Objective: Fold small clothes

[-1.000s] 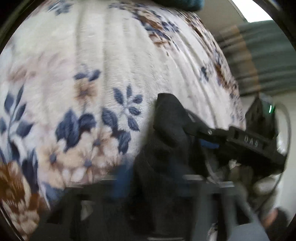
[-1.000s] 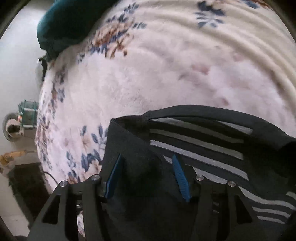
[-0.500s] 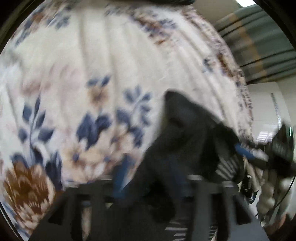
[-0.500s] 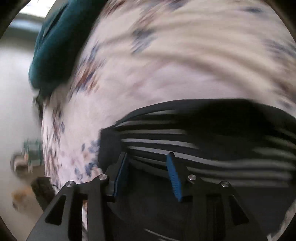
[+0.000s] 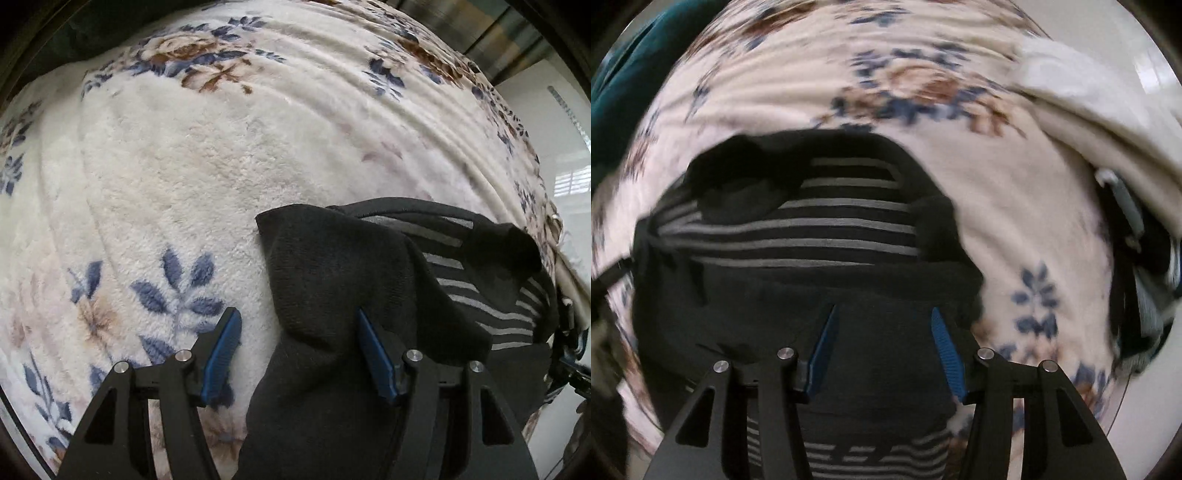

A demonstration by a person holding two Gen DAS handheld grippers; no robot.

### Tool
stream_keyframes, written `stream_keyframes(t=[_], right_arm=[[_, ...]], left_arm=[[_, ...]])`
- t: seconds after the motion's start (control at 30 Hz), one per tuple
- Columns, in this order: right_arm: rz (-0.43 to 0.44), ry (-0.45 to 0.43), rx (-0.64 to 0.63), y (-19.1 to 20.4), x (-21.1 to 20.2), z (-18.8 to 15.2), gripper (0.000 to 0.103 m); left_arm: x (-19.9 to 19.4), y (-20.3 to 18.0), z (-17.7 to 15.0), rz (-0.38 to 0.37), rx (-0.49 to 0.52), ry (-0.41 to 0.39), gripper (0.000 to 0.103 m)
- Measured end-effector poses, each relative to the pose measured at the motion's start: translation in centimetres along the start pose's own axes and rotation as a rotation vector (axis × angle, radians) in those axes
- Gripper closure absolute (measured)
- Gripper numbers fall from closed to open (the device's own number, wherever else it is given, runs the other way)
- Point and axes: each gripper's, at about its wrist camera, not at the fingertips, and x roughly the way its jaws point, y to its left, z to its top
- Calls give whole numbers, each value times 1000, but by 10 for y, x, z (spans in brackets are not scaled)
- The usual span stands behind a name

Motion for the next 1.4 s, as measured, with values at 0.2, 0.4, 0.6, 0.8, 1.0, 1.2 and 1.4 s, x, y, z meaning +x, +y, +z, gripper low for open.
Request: stream_keyframes(t=[0.2, 0.4, 0.6, 0.8, 1.0, 1.2, 1.4], right_arm=[[-86, 129, -208, 46, 63, 1, 63], [-186, -81, -186, 42, 28, -4, 102], [-168, -33, -89, 11, 25, 4, 103], [79, -65, 304, -64, -13, 0, 51], [93, 22, 385, -91, -2, -30, 44], [50, 74, 359, -79, 33, -49, 97], [110, 98, 325, -67, 15, -54, 62]], left_arm=[[3, -5, 0, 29, -5, -7, 40], [1, -5, -3, 42, -4, -17, 39], [-3, 4, -8, 43, -35, -18, 39], [-33, -4, -15, 76, -25, -77, 41], [-37, -8, -31, 67, -10, -70, 41], [4, 8, -40, 68, -21, -1, 39], [-38, -6, -42, 50, 23, -61, 41]])
